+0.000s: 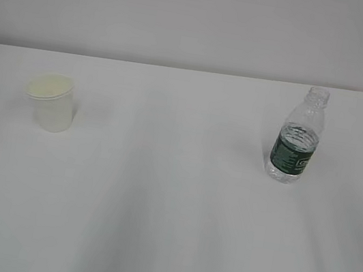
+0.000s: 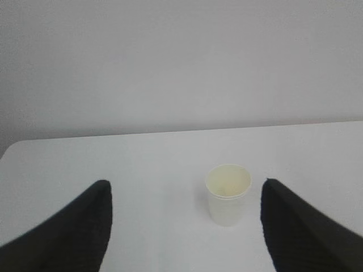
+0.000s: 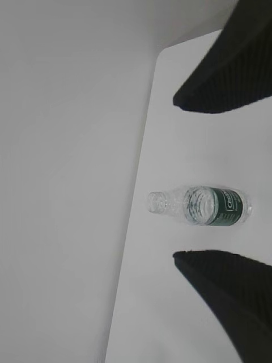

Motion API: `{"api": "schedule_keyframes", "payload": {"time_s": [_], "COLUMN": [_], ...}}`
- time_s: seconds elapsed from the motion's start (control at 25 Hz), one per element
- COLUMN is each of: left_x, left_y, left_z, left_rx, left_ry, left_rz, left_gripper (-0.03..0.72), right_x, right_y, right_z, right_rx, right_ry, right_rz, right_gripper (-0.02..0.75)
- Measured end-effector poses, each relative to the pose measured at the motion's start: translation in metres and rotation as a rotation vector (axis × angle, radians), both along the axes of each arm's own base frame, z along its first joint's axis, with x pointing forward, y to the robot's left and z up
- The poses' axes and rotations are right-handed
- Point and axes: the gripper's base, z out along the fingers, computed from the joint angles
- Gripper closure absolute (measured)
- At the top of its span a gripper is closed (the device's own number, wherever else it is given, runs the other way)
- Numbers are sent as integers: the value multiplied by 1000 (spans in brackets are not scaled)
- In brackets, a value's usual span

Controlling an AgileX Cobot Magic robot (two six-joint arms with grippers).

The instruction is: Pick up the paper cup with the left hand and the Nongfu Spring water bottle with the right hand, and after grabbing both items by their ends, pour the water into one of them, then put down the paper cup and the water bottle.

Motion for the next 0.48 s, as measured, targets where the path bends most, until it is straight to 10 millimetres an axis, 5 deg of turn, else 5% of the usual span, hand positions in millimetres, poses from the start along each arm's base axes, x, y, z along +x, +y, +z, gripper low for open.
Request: {"api": "schedule_keyframes", "payload": {"time_s": [0.48], "left_x": [42], "left_y": [1], "left_z": [-9], "left_rx": [2], "left_ry": [5], "left_rz": [12], "left_gripper": [101], "right_x": [38], "right_y": [11], "right_z": [-5], "right_rx": [-7], "right_ry": [-14], "right_rz": [33], "right_gripper": [164]}}
